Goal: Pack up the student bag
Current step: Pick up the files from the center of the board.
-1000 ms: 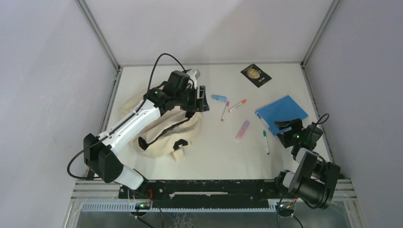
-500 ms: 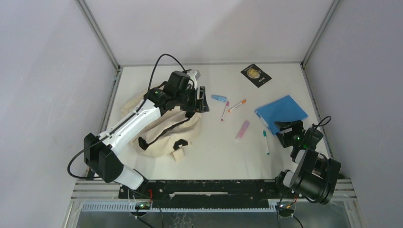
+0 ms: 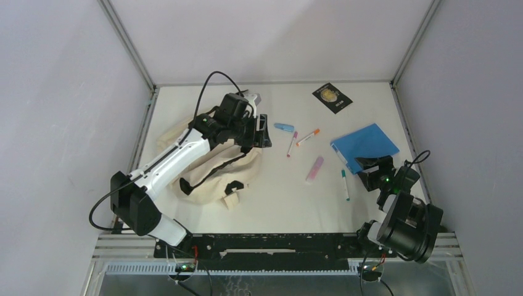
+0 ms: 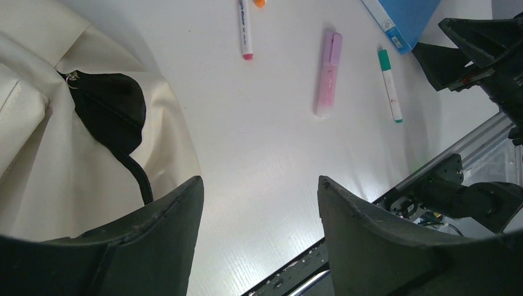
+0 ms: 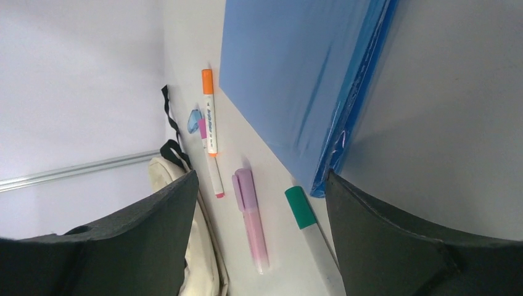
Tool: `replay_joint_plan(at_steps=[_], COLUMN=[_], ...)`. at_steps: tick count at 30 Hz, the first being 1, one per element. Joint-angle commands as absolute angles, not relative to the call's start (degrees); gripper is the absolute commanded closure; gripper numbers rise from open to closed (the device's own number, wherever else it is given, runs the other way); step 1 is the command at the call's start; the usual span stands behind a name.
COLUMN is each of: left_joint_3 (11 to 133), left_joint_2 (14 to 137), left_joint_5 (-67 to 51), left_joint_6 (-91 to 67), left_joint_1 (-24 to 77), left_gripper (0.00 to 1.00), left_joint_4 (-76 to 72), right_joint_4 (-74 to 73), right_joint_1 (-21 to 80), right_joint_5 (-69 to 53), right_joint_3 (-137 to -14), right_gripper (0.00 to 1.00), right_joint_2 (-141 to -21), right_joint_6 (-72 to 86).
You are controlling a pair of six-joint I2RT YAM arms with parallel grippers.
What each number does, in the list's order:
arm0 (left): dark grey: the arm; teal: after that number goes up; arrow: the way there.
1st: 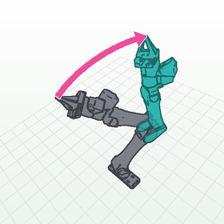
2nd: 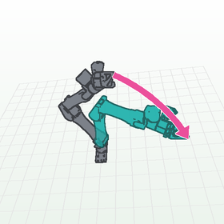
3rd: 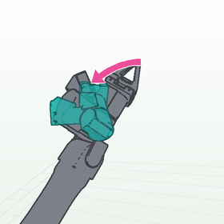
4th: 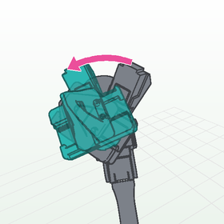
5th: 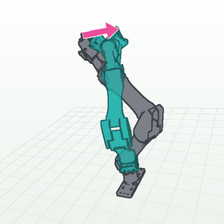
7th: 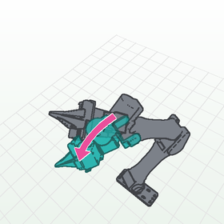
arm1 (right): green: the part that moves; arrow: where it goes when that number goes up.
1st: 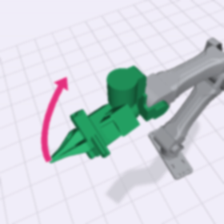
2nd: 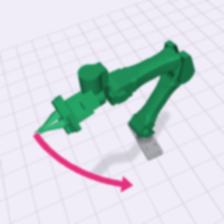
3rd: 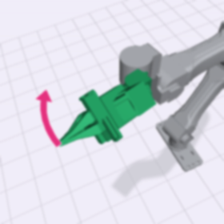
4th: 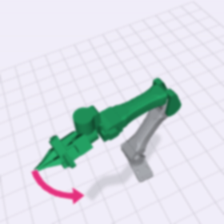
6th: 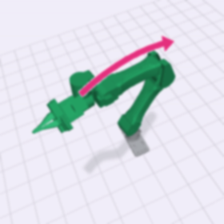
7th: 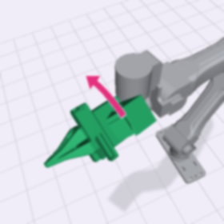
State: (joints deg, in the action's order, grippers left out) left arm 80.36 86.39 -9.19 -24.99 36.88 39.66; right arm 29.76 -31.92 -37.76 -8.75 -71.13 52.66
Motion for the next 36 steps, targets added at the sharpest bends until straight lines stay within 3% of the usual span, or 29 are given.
replay_joint_plan(at_steps=[1, 8, 19, 36], left_joint_3=[80.31, 80.09, 79.5, 79.41], left_joint_2=[86.23, 86.05, 85.52, 86.44], left_joint_5=[-9.37, -9.1, -8.33, -8.39], left_joint_6=[-25.03, -25.42, -25.59, -25.74], left_joint_1=[37.53, 37.73, 38.23, 38.32], left_gripper=[0.28, 0.28, 0.28, 0.28], left_joint_4=[38.88, 38.76, 38.84, 38.94], right_joint_4=[36.89, 54.07, 85.21, 86.56], right_joint_1=[-32.52, -32.52, -33.08, -32.09], right_joint_5=[-38.94, -41.07, -45.79, -45.48], right_joint_3=[-8.39, -6.62, -4.75, -6.8], right_gripper=[0.17, 0.18, 0.27, 0.27], right_joint_2=[-74.31, -84.72, -104.61, -106.43], right_joint_6=[53.69, 59.35, 71.31, 72.03])
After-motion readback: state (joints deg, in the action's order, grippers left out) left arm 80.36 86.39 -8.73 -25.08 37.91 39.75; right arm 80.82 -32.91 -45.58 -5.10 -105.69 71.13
